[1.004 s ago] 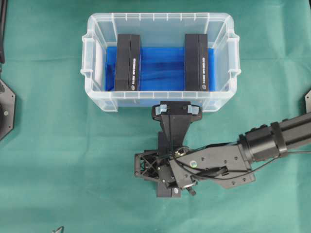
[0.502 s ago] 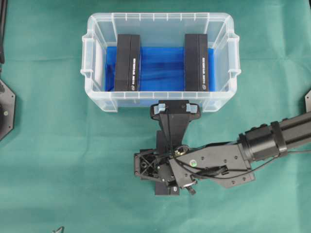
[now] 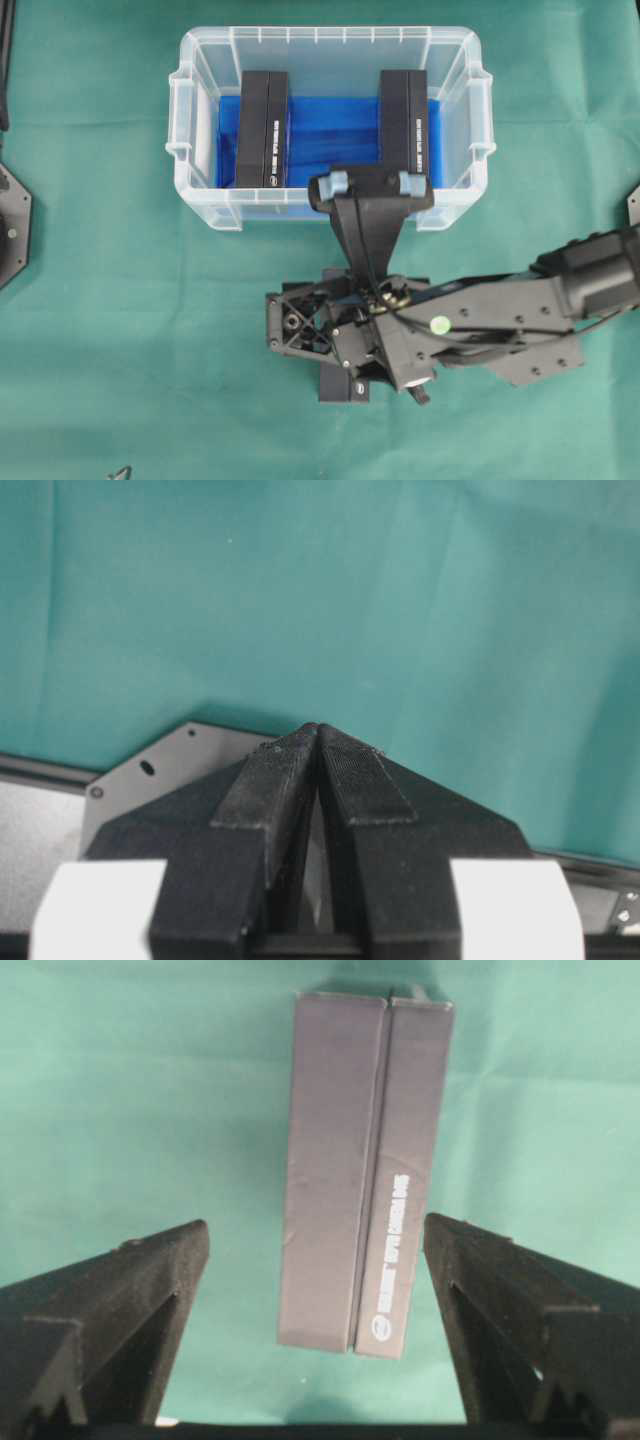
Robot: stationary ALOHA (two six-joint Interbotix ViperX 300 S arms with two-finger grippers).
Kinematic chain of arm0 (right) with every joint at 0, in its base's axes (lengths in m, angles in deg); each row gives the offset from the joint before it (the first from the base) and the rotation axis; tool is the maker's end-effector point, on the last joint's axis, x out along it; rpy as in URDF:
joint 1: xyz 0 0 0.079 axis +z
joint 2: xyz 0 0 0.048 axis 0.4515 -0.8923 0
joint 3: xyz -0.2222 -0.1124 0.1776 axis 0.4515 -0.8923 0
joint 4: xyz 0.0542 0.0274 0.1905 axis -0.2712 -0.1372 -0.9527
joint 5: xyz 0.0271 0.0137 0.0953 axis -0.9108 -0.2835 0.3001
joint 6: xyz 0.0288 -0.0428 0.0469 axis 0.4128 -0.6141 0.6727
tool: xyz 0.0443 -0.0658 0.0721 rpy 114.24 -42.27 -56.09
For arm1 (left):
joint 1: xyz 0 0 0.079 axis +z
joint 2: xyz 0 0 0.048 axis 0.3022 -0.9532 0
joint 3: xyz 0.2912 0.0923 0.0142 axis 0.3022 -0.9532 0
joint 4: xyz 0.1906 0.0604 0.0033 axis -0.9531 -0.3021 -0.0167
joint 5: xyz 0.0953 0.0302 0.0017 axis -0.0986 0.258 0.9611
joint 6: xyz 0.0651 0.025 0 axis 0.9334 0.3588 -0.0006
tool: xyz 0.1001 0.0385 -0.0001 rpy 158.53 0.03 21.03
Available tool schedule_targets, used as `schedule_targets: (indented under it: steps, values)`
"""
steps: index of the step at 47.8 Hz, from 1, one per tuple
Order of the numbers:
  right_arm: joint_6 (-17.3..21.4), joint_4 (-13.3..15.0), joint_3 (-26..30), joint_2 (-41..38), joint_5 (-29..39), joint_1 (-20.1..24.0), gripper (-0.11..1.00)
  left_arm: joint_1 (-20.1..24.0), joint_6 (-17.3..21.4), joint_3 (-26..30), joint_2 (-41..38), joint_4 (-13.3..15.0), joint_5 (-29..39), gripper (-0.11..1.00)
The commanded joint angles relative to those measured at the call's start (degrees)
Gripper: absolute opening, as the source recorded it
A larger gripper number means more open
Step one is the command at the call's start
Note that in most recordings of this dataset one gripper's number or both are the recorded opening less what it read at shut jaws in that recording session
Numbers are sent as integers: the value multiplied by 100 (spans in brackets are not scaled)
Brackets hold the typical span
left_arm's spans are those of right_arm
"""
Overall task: Take the box out of the case with the right arm.
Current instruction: 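Carry the box toward the front and lower it onto the table, then open the right gripper and pull it away to the right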
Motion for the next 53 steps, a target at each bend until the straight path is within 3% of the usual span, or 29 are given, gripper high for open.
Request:
schedule_targets:
  steps: [1,7,24,35,53]
  values:
    - [-114,62,431,255,413,0,87,18,0,53,9,-18,-26,8]
    - [-246,62,633,237,729,0,87,18,0,53,9,-18,-26,8]
    - [-413,-35,510,281,809,0,87,18,-18,62,0,-18,-26,8]
    - [-404,-220,-264,826,809,79,87,18,-44,53,9,-18,-18,8]
    - [79,-229,-1811,2127,721,457,87,18,-26,62,0,-18,-18,8]
